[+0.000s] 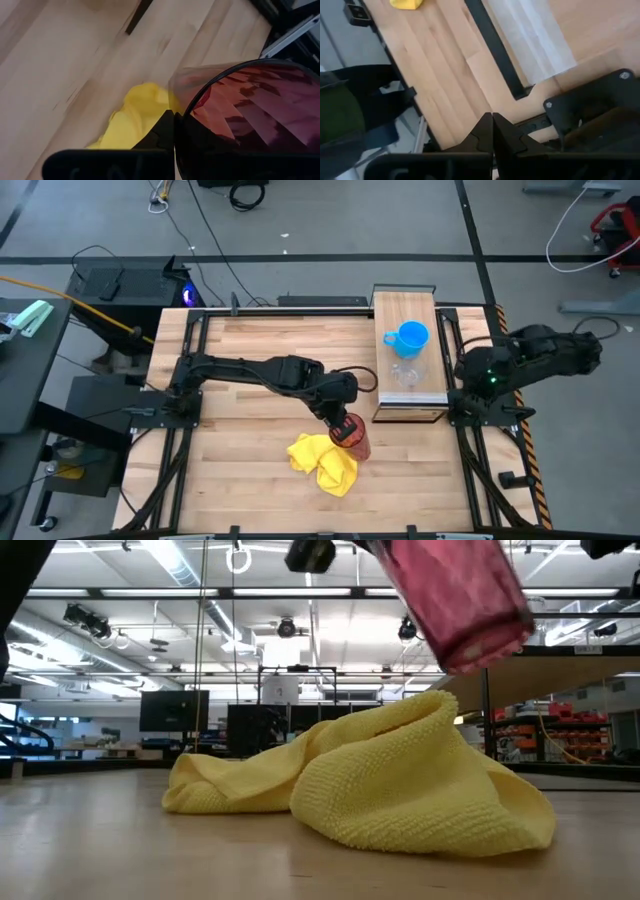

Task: Stack small to large cups/mugs on shelf
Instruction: Put the red cup on the shelf

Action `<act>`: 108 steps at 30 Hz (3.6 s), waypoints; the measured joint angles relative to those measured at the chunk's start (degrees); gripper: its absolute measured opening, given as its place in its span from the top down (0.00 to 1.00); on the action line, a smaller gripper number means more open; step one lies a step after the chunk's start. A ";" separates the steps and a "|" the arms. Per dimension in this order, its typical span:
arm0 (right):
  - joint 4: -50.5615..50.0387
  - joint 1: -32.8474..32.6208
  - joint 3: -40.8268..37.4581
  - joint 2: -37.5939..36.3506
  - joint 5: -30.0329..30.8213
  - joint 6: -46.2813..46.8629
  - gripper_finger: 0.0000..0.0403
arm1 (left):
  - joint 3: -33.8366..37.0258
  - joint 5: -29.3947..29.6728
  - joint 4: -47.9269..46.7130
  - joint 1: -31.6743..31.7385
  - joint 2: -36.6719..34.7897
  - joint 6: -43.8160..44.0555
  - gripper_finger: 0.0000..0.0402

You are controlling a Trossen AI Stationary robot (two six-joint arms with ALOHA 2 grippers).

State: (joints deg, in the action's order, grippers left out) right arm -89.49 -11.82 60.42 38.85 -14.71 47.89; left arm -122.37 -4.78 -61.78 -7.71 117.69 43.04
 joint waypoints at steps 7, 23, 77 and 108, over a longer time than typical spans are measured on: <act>4.11 -7.57 0.00 4.61 5.80 0.32 0.98 | 0.02 0.04 2.05 0.55 2.26 -0.25 0.97; 8.64 -18.46 0.02 10.18 18.52 5.12 0.98 | 0.02 1.97 3.22 3.84 3.58 -2.37 0.97; 3.44 45.07 70.44 67.89 21.69 -36.90 0.98 | -4.84 1.94 -4.18 38.08 9.62 -28.43 0.97; -0.55 45.07 70.51 66.84 19.88 -38.03 0.96 | -4.87 -0.45 4.66 37.71 13.68 -30.23 0.82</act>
State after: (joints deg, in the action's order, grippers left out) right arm -90.04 33.26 130.93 105.69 5.17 9.86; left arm -127.24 -5.24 -57.11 30.00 131.37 12.81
